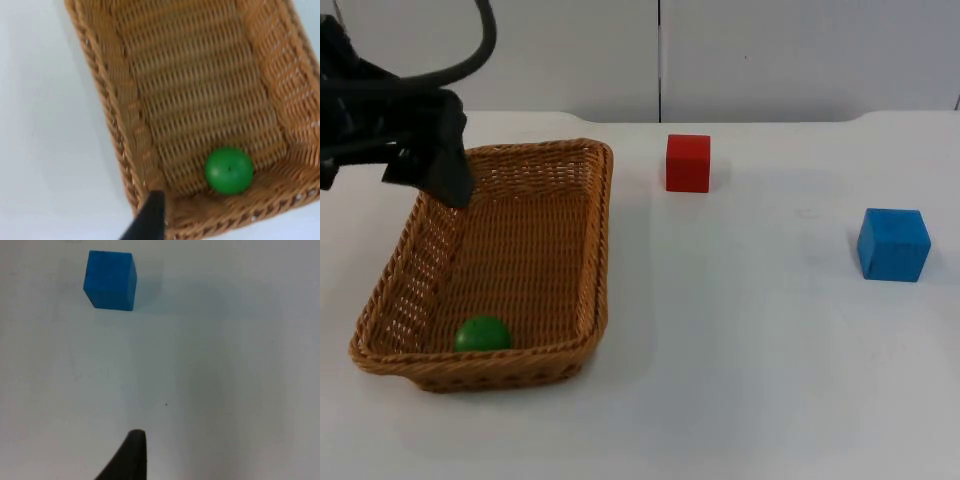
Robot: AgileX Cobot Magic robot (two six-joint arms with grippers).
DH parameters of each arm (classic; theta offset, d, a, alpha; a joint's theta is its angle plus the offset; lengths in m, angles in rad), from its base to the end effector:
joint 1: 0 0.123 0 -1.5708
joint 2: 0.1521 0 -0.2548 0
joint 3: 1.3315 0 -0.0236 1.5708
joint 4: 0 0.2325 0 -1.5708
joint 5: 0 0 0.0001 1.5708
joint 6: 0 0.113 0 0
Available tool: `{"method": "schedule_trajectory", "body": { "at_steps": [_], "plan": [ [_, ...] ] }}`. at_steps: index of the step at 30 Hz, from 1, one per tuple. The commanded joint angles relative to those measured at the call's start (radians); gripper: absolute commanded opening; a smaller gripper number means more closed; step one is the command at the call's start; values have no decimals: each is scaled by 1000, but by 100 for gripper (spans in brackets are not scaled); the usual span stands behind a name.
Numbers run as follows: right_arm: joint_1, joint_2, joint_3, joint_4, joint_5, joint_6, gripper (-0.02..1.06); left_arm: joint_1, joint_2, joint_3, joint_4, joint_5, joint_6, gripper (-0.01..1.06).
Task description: Place all geometric objects except the red cube into the basket.
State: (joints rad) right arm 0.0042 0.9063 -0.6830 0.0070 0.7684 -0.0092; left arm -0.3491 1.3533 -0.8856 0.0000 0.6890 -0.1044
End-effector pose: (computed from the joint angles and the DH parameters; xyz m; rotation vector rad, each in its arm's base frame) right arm 0.1784 0.0013 0.2480 -0.0124 2.4753 0.0060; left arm 0.2464 -0.0897 0.2137 0.3233 2.6292 -0.1525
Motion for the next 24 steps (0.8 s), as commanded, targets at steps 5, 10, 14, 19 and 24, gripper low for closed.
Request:
{"method": "schedule_trajectory", "body": {
  "at_steps": [5, 10, 14, 19, 24],
  "plan": [
    [-4, -4, 4, -7, 1, -3, 105, 2, -71, 25, 50, 51, -76, 105],
    [-2, -4, 4, -1, 10, -3, 105, 5, -151, 70, 114, 66, -144, 105],
    [-2, -4, 4, -1, 10, -3, 105, 69, -213, 126, 75, 62, -128, 105],
    [-2, -4, 4, 3, 11, -3, 105, 212, -281, 174, 42, 100, -49, 105],
    [-2, -4, 4, 6, 11, -3, 105, 364, -353, 217, -145, 108, 123, 105]
  ]
}}
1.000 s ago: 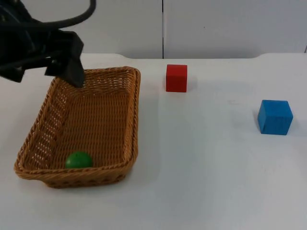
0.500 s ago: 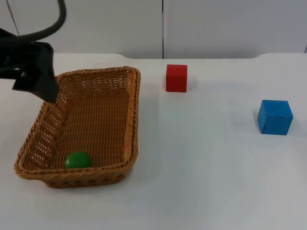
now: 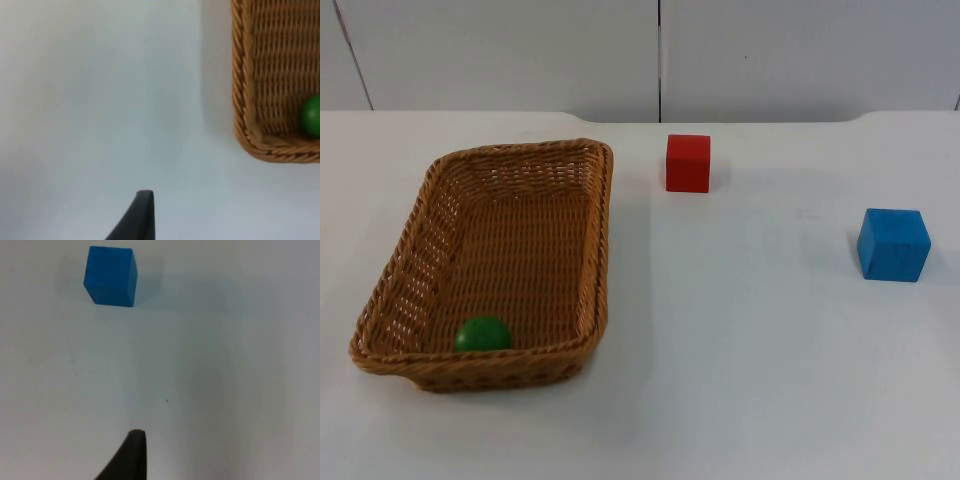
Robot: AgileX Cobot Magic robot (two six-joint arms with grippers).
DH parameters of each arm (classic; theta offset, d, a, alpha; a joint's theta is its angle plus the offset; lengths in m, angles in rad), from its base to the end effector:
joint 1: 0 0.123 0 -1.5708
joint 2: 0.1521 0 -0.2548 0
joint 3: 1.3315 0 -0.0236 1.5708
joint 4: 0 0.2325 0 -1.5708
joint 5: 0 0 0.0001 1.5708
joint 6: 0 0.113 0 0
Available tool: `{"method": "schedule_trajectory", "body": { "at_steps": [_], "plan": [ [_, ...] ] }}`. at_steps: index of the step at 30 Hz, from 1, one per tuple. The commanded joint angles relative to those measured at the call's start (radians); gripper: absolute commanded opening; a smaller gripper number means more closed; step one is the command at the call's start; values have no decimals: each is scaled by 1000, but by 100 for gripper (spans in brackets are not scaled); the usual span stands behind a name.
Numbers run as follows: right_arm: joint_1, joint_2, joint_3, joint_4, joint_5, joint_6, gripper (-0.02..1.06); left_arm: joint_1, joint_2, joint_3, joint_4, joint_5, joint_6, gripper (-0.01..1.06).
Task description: Place all geometric objects except the red cube into the basket.
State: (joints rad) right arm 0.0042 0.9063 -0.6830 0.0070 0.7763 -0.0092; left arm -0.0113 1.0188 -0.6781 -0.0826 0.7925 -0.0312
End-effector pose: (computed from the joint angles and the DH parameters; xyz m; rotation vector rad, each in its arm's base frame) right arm 0.1777 0.0013 0.2475 -0.0125 2.4832 0.0061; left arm 0.1883 -0.0088 0.2247 -0.0812 2.6153 -0.1123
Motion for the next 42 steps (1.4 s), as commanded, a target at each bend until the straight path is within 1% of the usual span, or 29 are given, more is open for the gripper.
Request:
{"method": "schedule_trajectory", "body": {
  "at_steps": [1, 4, 7, 11, 14, 16, 17, 20, 23, 25, 26, 29, 30, 32, 35, 36, 41, 42],
  "plan": [
    [-2, -4, 4, 6, 3, -3, 105, 44, -33, 16, -105, 5, 88, 105],
    [38, -4, 4, -7, 3, -12, 105, 55, -60, 39, -139, -6, 131, 105],
    [87, 3, 4, -28, 1, -22, 105, 55, -64, 65, -120, -21, 133, 105],
    [118, 48, -1, -29, 3, -20, 105, 55, -64, 67, -111, -21, 133, 105],
    [151, 160, -51, -29, 6, 48, 105, 55, -64, 67, -105, -23, 133, 105],
    [160, 255, -98, -29, -27, 89, 105, 55, -64, 67, -97, -23, 133, 105],
    [160, 255, -98, -29, -27, 89, 105, 55, -64, 67, -97, -23, 133, 105],
    [160, 420, -176, -27, -72, 129, 105, 55, -64, 67, -71, -23, 133, 105],
    [160, 598, -252, -27, -124, 136, 105, 55, -64, 67, -66, -29, 133, 105],
    [160, 626, -265, -27, -134, 141, 105, 55, -64, 67, -66, -31, 133, 105],
    [163, 699, -305, -21, -156, 155, 104, 55, -64, 67, -66, -31, 133, 105],
    [207, 834, -388, -28, -194, 155, 102, 55, -64, 67, -65, -31, 133, 105],
    [207, 834, -388, -28, -194, 155, 102, 55, -64, 67, -65, -31, 133, 105],
    [239, 912, -434, -30, -235, 160, 102, 42, -64, 76, -63, -37, 133, 105],
    [252, 1010, -505, -30, -283, 207, 102, 8, -62, 76, -54, -36, 133, 105],
    [252, 1010, -505, -30, -283, 207, 102, 8, -62, 76, -54, -36, 133, 105],
    [268, 1138, -581, -30, -364, 240, 102, -1, -62, 76, -52, -46, 131, 105],
    [268, 1138, -581, -30, -364, 240, 102, -1, -62, 76, -52, -46, 131, 105]
  ]
}}
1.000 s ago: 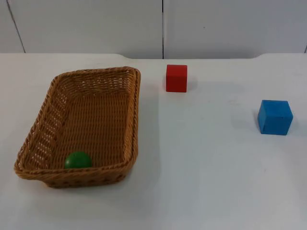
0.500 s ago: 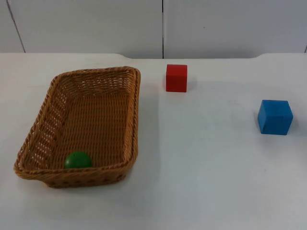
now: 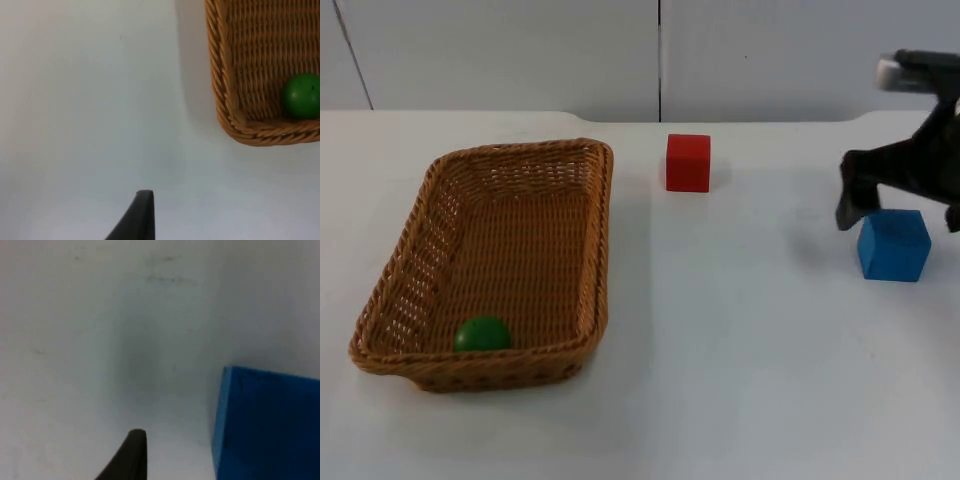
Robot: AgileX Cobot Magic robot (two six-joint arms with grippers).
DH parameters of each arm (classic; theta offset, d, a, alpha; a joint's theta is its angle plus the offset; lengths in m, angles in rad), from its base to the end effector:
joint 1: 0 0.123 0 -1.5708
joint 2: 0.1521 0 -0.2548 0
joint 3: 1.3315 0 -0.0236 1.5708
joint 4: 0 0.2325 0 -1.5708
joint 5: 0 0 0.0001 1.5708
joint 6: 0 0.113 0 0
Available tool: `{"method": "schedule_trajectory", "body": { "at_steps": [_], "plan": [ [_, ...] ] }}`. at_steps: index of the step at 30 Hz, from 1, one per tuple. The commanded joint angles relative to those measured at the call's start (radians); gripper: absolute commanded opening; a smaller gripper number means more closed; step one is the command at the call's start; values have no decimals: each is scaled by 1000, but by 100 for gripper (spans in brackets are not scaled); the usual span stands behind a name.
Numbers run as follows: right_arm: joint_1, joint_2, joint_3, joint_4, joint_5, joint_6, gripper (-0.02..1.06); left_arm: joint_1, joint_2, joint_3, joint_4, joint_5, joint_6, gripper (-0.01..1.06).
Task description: Place all geometric objects except the red cube into the basket.
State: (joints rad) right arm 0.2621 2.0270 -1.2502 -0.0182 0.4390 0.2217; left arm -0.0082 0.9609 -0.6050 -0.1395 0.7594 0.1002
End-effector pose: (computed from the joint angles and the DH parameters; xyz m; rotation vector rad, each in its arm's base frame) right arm 0.3752 0.0998 0.1002 -0.0746 2.7056 0.1307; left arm 0.1762 -0.0123 0.2165 0.0439 2.5916 -0.1278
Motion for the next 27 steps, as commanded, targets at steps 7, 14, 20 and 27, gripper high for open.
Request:
{"method": "schedule_trajectory", "body": {
  "at_steps": [7, 14, 20, 27],
  "plan": [
    [17, 108, -17, -24, -158, 20, 94, -4, -4, 3, 1, -15, 0, 105],
    [15, 105, -17, -62, -162, 26, 39, -4, -4, 3, 1, -15, 0, 105],
    [15, 5, -17, -119, -91, 24, 0, -4, -4, 3, 1, -15, 0, 105],
    [15, -187, -17, -137, 67, -17, 0, -4, -4, 3, 1, -15, 0, 105]
  ]
}}
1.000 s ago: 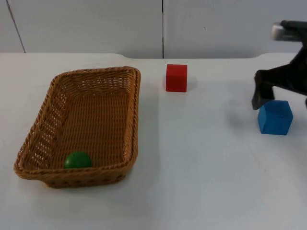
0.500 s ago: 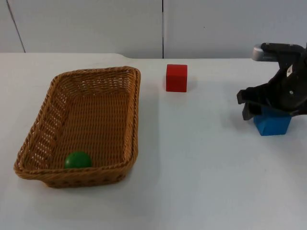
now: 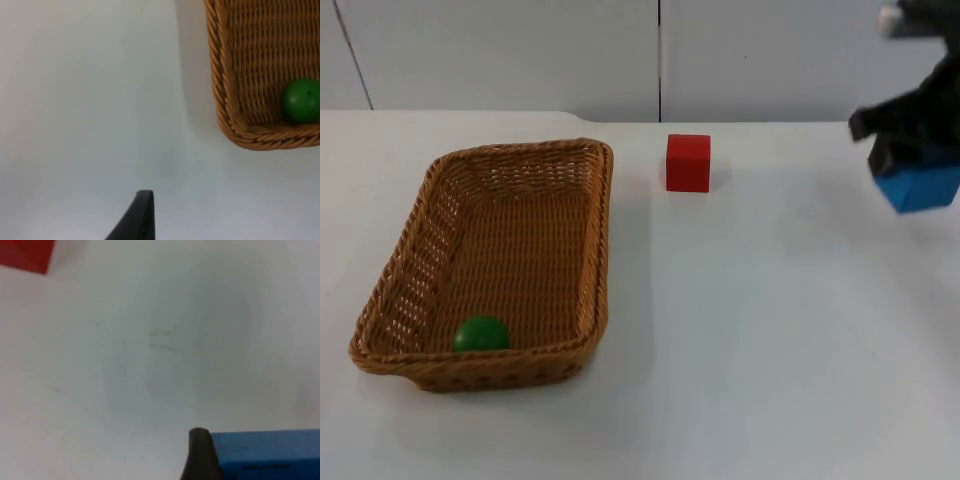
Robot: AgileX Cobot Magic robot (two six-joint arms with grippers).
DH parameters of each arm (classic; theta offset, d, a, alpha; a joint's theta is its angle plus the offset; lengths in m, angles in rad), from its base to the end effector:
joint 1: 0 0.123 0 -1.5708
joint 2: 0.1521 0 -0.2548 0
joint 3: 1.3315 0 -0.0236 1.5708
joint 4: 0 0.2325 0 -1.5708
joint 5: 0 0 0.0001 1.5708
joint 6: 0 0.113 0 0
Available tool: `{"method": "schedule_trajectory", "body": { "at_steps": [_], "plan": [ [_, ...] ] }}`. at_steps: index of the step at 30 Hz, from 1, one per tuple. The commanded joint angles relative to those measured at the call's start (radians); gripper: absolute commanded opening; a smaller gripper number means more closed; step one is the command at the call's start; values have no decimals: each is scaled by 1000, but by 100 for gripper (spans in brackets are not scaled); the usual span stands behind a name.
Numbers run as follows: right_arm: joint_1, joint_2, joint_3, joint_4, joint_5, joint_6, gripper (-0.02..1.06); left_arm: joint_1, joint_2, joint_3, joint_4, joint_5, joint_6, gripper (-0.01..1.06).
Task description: Place all geometric objects except the red cube into the basket.
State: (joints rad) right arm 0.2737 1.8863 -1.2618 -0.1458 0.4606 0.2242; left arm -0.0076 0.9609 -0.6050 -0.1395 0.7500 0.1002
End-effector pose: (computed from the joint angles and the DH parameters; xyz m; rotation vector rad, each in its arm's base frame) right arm 0.3756 0.0979 0.1572 -0.2062 2.5540 0.0574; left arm 0.1771 -0.0121 0.2170 0.0421 2.5823 -0.1263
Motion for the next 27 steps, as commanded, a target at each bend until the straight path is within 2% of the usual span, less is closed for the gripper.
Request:
{"method": "schedule_trajectory", "body": {
  "at_steps": [1, 4, 11, 16, 21, 22, 24, 27],
  "plan": [
    [3, -85, -5, -10, 69, -37, 0, -4, -4, 3, 1, -6, 0, 105],
    [3, -163, -5, -10, 119, -74, 0, -4, -4, 3, 1, -6, 0, 105],
    [12, -192, -13, 20, 157, -116, 0, -4, -4, 3, 1, -8, 0, 105],
    [79, -181, -45, 28, 154, -139, 0, -4, -4, 3, 1, -10, 0, 105],
    [209, -69, -227, 56, 211, -139, 0, -4, -4, 3, -1, -14, 0, 105],
    [209, -69, -227, 56, 211, -139, 0, -4, -4, 3, -1, -14, 0, 105],
    [285, 34, -374, 82, 270, -180, 0, -4, -4, 3, -1, -14, 0, 105],
    [358, 157, -546, 89, 304, -200, 0, -4, -4, 3, -1, -14, 0, 105]
  ]
}}
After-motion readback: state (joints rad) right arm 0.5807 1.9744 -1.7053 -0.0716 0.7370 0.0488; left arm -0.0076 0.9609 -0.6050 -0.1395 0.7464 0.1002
